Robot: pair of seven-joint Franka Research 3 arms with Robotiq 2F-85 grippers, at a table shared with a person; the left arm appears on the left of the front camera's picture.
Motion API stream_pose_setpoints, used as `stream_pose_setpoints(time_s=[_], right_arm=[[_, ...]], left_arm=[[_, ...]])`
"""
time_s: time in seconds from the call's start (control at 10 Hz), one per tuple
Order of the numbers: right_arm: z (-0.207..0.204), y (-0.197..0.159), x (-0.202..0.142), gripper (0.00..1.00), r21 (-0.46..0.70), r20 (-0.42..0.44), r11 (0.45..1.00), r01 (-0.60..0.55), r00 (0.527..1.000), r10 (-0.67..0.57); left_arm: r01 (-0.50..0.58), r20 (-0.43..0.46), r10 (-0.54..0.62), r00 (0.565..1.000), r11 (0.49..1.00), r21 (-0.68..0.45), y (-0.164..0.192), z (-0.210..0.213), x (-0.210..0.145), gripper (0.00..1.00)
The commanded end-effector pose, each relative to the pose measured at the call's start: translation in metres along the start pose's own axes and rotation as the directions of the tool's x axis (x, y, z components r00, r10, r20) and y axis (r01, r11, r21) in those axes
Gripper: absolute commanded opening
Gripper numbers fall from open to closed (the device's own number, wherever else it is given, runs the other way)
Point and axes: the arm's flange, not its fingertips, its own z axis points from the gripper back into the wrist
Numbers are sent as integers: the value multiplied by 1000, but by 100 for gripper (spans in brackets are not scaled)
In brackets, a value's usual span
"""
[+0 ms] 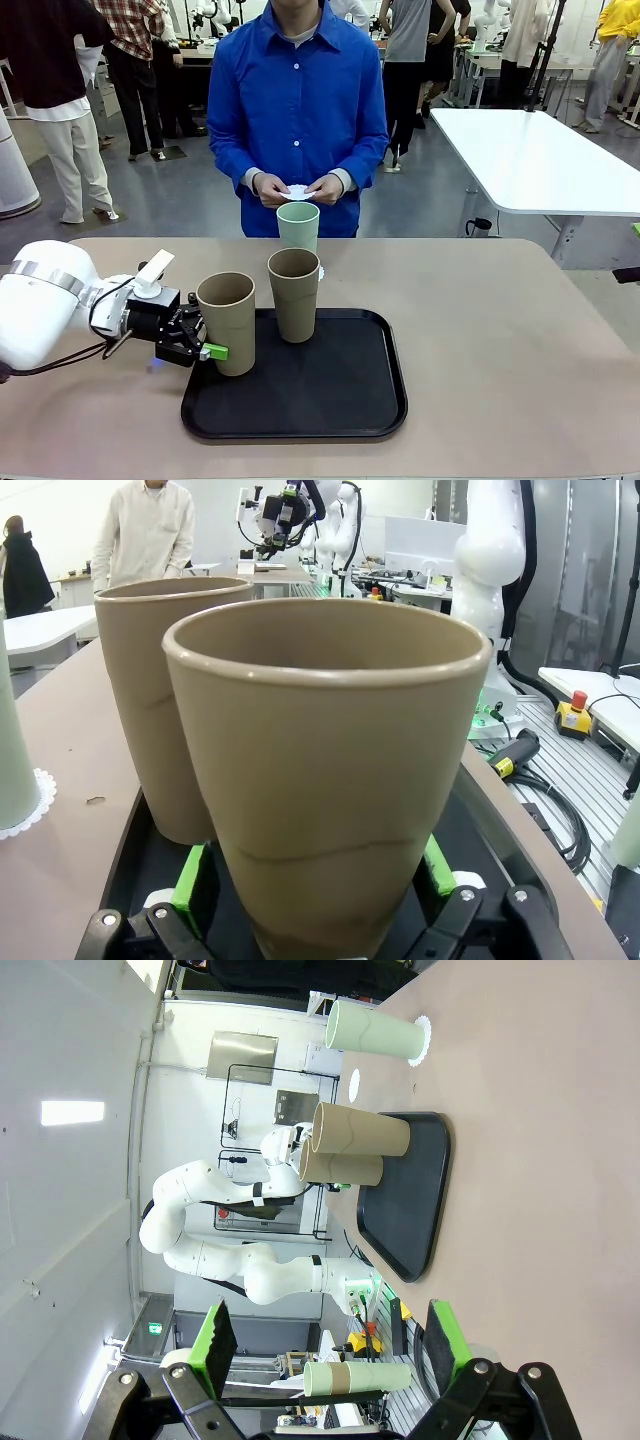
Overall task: Place coasters on the table and set cups on them.
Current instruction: Take one Reusable plastic cup from the Flat Tray and place it on a coaster set by the human.
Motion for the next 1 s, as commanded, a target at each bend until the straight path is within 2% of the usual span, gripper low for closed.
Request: stream_pose_setpoints(time_s=[0.0,0.2,0.3,0.4,0.5,0.7,0.8,0.9], right_arm=[[-2,0,0,100,9,-1,1000,-3,1000,3],[-2,0,0,100,9,-1,1000,-3,1000,3],[-2,0,0,100,9,-1,1000,-3,1000,3],[-2,0,0,100,9,-1,1000,-3,1000,3],[-2,0,0,100,9,-1,1000,-3,1000,3],[-2,0,0,100,9,-1,1000,-3,1000,3],[-2,0,0,100,9,-1,1000,-3,1000,3],[-2,0,0,100,9,-1,1000,-3,1000,3]], left_arm=[[58,14,-58,998,998,-2,-2,-9,-14,100],[57,23,-57,998,998,-11,-1,-10,-14,100],[62,30,-62,998,998,-22,-1,-11,-14,58],[61,31,-60,998,998,-30,-2,-11,-14,41],[61,32,-60,998,998,-34,-2,-11,-13,0],[64,35,-62,997,997,-36,-3,-11,-13,0],[67,32,-66,997,997,-40,-3,-11,-12,24],[83,18,-83,996,996,-32,-7,-7,-8,23]])
